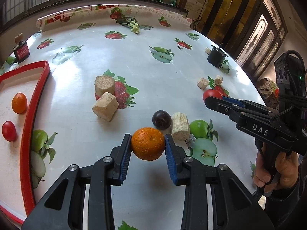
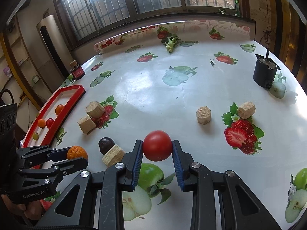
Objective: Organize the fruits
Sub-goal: 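Grasp the orange with the left gripper while the right gripper grasps a red tomato, then carry the orange and tomato into the red tray and open both grippers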
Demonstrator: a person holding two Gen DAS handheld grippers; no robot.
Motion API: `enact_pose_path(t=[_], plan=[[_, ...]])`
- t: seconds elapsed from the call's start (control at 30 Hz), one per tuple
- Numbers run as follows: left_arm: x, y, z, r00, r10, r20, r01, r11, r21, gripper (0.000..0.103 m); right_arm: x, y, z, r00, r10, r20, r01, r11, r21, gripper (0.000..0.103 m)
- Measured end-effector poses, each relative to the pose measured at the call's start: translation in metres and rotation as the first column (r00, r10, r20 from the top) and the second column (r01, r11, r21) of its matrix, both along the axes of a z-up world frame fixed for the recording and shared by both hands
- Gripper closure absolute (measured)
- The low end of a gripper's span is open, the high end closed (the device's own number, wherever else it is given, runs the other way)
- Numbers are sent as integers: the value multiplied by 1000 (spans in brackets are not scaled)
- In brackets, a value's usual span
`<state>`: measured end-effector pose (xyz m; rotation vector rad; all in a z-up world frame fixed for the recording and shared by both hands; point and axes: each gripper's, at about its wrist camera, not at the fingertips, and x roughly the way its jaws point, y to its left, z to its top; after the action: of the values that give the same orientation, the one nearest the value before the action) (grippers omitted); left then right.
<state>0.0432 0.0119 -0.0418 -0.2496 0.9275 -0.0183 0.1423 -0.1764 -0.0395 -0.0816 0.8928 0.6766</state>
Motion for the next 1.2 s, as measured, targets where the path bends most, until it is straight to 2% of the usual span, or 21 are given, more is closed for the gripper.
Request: enact_pose_path(t=[0.43, 1.2], plan=[[-23, 60, 15, 987, 156, 30, -157, 987, 44, 72, -19, 52, 21, 994, 111, 23, -112, 993, 29, 72], [-47, 132, 30, 955, 292, 51, -295, 952, 79, 72, -46, 143, 36, 960, 279, 31, -281, 958, 60, 72]])
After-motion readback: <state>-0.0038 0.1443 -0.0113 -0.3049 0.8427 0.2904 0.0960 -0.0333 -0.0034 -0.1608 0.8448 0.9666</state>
